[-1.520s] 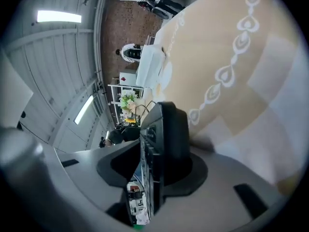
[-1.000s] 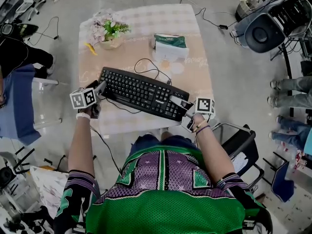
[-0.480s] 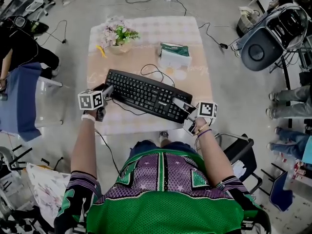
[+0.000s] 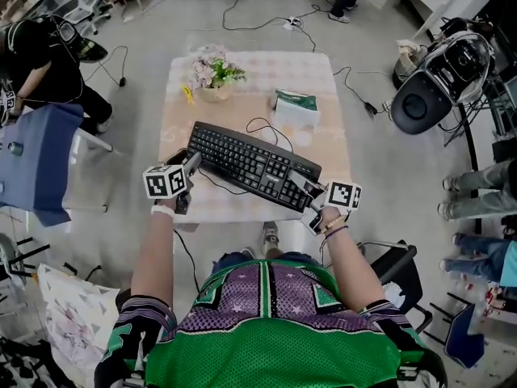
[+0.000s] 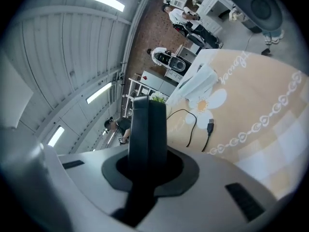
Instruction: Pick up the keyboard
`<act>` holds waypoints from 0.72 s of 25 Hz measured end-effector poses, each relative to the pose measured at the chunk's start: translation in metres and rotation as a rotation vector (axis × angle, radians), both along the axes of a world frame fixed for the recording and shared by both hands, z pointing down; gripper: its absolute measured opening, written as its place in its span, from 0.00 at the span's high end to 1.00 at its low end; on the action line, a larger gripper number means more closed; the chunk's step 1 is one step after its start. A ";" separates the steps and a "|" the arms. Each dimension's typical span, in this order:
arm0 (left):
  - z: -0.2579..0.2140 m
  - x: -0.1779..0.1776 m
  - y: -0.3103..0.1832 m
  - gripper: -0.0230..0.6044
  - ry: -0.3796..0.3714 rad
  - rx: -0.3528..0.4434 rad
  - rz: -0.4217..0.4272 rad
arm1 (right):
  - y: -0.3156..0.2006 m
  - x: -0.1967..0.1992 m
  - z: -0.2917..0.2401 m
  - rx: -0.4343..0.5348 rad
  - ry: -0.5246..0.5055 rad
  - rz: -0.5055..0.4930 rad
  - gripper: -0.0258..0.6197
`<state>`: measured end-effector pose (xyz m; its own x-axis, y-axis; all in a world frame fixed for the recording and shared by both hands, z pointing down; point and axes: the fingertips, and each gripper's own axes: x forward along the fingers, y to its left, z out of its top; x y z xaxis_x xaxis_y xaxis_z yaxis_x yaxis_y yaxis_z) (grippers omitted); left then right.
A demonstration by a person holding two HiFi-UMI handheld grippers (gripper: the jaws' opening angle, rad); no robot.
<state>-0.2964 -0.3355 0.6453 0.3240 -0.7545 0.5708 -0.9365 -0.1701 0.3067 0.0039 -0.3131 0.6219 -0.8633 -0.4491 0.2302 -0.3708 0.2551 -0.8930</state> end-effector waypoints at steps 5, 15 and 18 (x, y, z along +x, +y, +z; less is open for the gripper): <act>-0.027 0.013 0.029 0.66 0.017 0.055 -0.021 | 0.016 -0.007 -0.026 0.107 0.063 0.012 0.87; -0.081 0.030 0.064 0.77 0.024 0.150 -0.038 | 0.037 -0.016 -0.073 0.297 0.221 0.027 0.87; -0.102 0.036 0.069 0.85 0.018 0.180 -0.034 | 0.040 -0.011 -0.089 0.349 0.257 0.051 0.87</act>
